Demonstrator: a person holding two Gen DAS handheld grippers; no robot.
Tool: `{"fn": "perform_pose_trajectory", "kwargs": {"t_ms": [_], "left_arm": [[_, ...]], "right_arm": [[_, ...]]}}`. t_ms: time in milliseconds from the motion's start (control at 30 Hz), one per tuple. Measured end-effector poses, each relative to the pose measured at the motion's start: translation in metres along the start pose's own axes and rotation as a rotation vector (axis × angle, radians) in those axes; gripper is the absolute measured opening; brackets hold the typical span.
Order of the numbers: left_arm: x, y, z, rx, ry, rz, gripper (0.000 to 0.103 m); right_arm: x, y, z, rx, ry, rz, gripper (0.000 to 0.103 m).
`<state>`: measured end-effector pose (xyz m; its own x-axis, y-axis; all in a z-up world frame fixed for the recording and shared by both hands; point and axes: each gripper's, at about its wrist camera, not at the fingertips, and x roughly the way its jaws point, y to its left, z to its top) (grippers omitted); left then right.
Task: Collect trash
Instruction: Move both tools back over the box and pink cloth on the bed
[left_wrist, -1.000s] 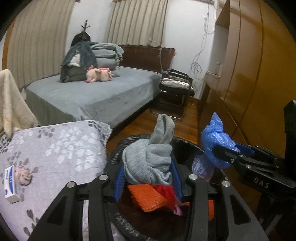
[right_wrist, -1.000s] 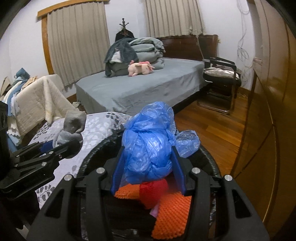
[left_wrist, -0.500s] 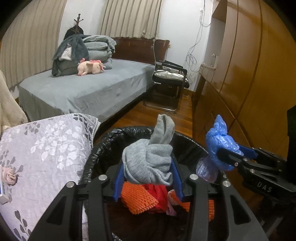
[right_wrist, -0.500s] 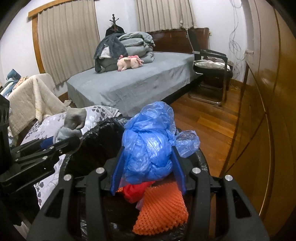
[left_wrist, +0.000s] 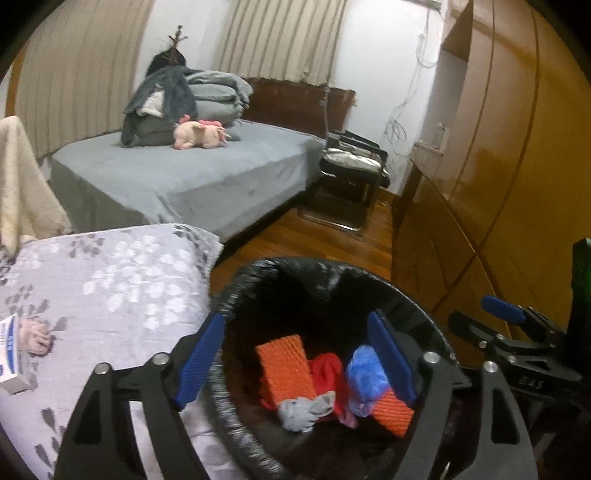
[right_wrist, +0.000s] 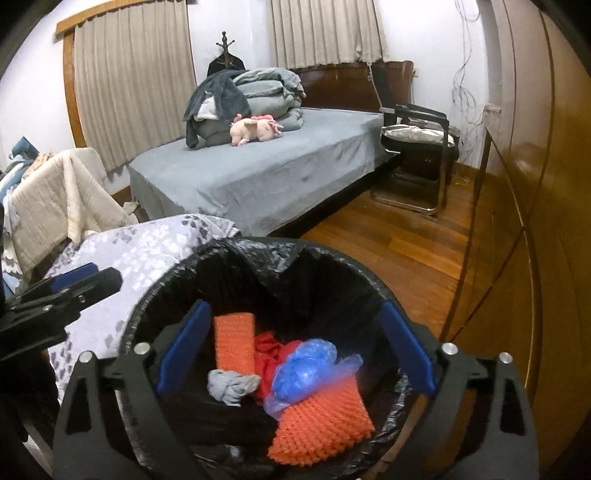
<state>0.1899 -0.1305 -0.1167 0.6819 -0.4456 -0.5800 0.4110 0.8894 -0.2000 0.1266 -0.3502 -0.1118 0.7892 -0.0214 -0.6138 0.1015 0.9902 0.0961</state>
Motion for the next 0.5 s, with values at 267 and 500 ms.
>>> {"fn": "perform_pose_trajectory", "kwargs": {"t_ms": [267, 500], "left_arm": [[-0.054, 0.055, -0.003, -0.050, -0.067, 0.139, 0.091], [-0.098, 0.118, -0.022, -0.096, -0.085, 0.299, 0.092]], "right_arm": [[-0.002, 0.047, 0.013, -0.027, -0.025, 0.071, 0.095], [0.012, 0.113, 0.020, -0.104, -0.014, 0.169, 0.096]]}}
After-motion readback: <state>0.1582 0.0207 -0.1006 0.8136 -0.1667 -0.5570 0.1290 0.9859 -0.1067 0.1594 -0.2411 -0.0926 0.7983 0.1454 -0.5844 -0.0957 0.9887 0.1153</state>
